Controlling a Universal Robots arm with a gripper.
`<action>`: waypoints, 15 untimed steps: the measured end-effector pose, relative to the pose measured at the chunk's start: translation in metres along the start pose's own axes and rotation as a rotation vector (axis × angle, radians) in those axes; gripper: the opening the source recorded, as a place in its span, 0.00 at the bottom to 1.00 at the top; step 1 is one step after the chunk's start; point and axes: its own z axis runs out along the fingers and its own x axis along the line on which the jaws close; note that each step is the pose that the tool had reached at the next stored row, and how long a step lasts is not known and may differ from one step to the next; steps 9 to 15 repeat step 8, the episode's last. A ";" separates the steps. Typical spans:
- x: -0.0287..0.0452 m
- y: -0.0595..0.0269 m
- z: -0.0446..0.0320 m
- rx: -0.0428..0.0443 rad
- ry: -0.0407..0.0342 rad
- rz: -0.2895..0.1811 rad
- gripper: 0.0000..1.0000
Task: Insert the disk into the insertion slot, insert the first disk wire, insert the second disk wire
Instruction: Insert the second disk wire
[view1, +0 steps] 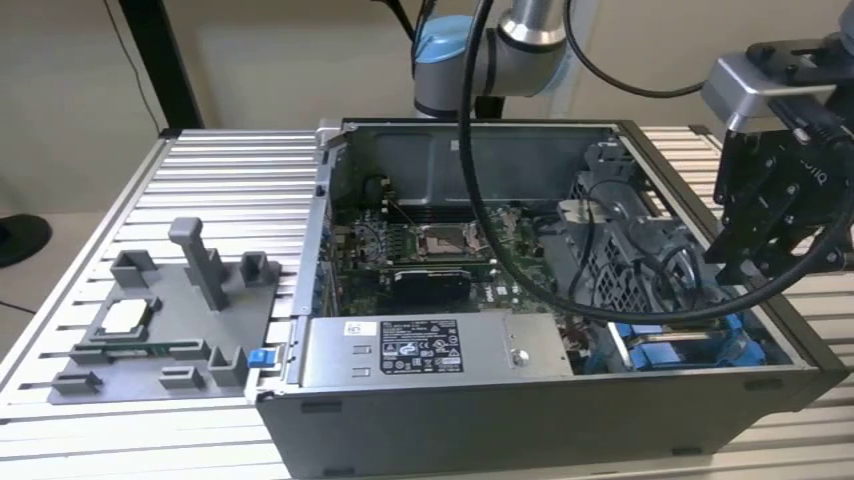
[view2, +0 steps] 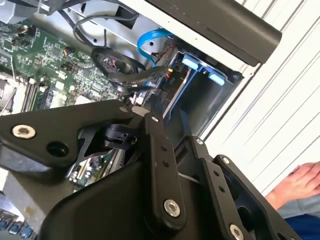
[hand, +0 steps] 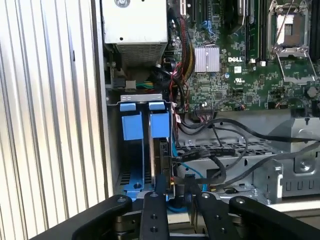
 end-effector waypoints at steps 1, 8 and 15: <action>-0.0001 0.0000 -0.0009 0.0000 -0.0003 0.000 1.00; -0.0002 0.0000 -0.0015 -0.0001 -0.0003 0.000 1.00; -0.0002 0.0000 -0.0015 -0.0001 -0.0003 0.000 1.00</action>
